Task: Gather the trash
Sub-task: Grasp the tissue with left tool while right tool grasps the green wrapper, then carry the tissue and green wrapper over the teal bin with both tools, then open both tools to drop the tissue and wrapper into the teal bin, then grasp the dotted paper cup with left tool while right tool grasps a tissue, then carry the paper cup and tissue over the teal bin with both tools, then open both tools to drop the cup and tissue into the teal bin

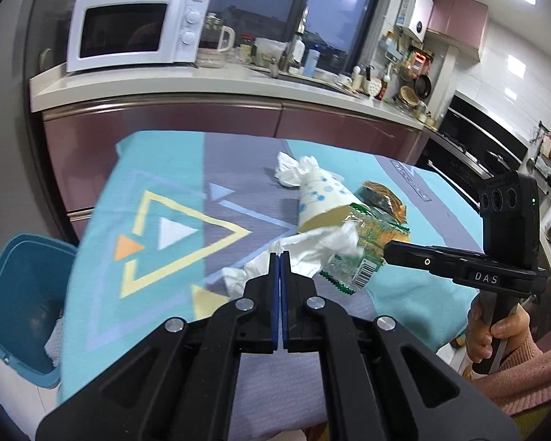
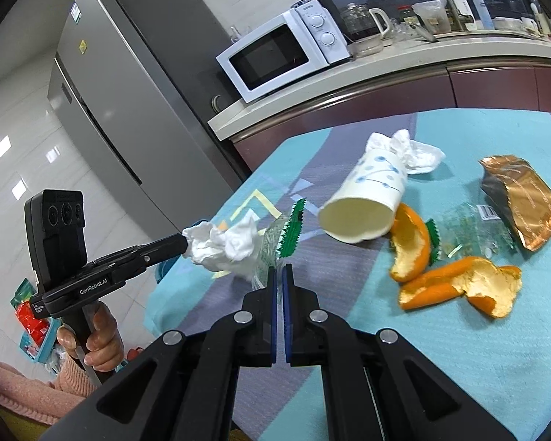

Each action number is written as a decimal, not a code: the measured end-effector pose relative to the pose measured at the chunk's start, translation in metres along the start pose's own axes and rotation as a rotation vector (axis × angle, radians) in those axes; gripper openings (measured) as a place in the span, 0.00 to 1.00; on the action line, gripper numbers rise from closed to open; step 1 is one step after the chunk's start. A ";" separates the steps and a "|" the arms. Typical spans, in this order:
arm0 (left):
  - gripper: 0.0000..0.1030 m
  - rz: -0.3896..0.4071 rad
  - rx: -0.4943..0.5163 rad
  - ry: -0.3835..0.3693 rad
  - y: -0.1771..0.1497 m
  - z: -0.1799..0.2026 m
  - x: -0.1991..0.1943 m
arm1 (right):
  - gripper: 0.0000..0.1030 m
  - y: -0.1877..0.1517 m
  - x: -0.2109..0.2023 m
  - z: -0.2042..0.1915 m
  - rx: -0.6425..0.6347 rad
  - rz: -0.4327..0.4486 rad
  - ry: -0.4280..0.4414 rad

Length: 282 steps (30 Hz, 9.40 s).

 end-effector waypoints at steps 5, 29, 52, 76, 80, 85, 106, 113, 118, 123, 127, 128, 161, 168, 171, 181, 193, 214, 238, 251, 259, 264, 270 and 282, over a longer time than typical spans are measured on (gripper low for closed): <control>0.01 0.037 -0.020 0.044 -0.001 -0.011 -0.024 | 0.02 0.003 0.009 -0.015 -0.018 -0.011 0.030; 0.01 0.191 -0.109 0.275 -0.003 -0.079 -0.138 | 0.02 0.026 0.072 -0.106 -0.162 -0.090 0.199; 0.01 0.174 -0.296 0.435 -0.030 -0.191 -0.151 | 0.02 0.039 0.155 -0.207 -0.302 -0.214 0.287; 0.03 0.101 -0.452 0.477 -0.059 -0.272 -0.096 | 0.14 0.023 0.235 -0.244 -0.369 -0.349 0.171; 0.14 0.109 -0.441 0.468 -0.058 -0.267 -0.094 | 0.16 0.024 0.229 -0.237 -0.356 -0.341 0.177; 0.45 0.146 -0.400 0.467 -0.053 -0.246 -0.100 | 0.20 0.028 0.211 -0.229 -0.341 -0.309 0.193; 0.71 0.108 -0.076 0.172 -0.003 -0.070 0.001 | 0.31 0.051 0.056 -0.088 -0.235 -0.004 0.033; 0.71 0.039 0.005 0.091 0.006 -0.018 0.057 | 0.32 0.062 0.028 -0.027 -0.157 0.055 -0.077; 0.71 -0.007 0.041 0.054 0.012 0.000 0.089 | 0.32 0.073 0.021 0.016 -0.077 0.070 -0.126; 0.69 -0.045 0.051 0.037 0.018 0.006 0.115 | 0.32 0.082 0.021 0.050 -0.021 0.077 -0.158; 0.65 -0.073 0.061 0.039 0.024 0.010 0.131 | 0.32 0.089 0.028 0.066 0.008 0.070 -0.171; 0.63 -0.087 0.058 0.043 0.026 0.010 0.136 | 0.32 0.090 0.030 0.071 0.018 0.066 -0.171; 0.04 -0.107 0.019 0.016 0.039 0.007 0.144 | 0.37 0.119 0.106 0.094 -0.004 -0.082 -0.284; 0.04 -0.077 0.032 0.039 0.037 0.006 0.122 | 0.37 0.117 0.123 0.093 -0.012 -0.122 -0.307; 0.04 -0.068 0.030 0.044 0.036 0.003 0.114 | 0.37 0.116 0.126 0.094 -0.009 -0.131 -0.313; 0.04 -0.041 0.008 0.073 0.033 -0.008 0.094 | 0.09 0.113 0.126 0.093 -0.014 -0.123 -0.312; 0.04 0.009 -0.004 0.106 0.031 -0.014 0.064 | 0.08 0.116 0.092 0.068 -0.060 -0.035 -0.255; 0.04 0.113 -0.026 0.187 0.028 -0.031 -0.017 | 0.08 0.104 0.060 -0.012 -0.162 0.023 -0.088; 0.04 0.210 -0.171 0.455 -0.012 -0.123 -0.157 | 0.08 0.086 0.105 -0.143 -0.337 -0.050 0.111; 0.04 0.163 -0.283 0.548 -0.042 -0.182 -0.168 | 0.08 0.075 0.151 -0.209 -0.431 -0.125 0.178; 0.04 0.115 -0.356 0.593 -0.058 -0.221 -0.155 | 0.08 0.059 0.184 -0.237 -0.477 -0.191 0.170; 0.04 0.096 -0.401 0.616 -0.069 -0.242 -0.150 | 0.09 0.050 0.208 -0.250 -0.496 -0.240 0.155; 0.04 0.064 -0.443 0.645 -0.077 -0.265 -0.141 | 0.11 0.037 0.231 -0.256 -0.505 -0.296 0.129; 0.09 0.052 -0.477 0.634 -0.082 -0.278 -0.121 | 0.19 0.027 0.248 -0.254 -0.504 -0.343 0.098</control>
Point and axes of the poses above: each gripper's, at about its wrist camera, not at the fingertips, and x roughly the way its jaws point, z to its right, y to its top, the point moved 3 cm from there along x, roughly the way its jaws point, and after that the axes turned 13 degrees about -y, right-handed, at the moved point
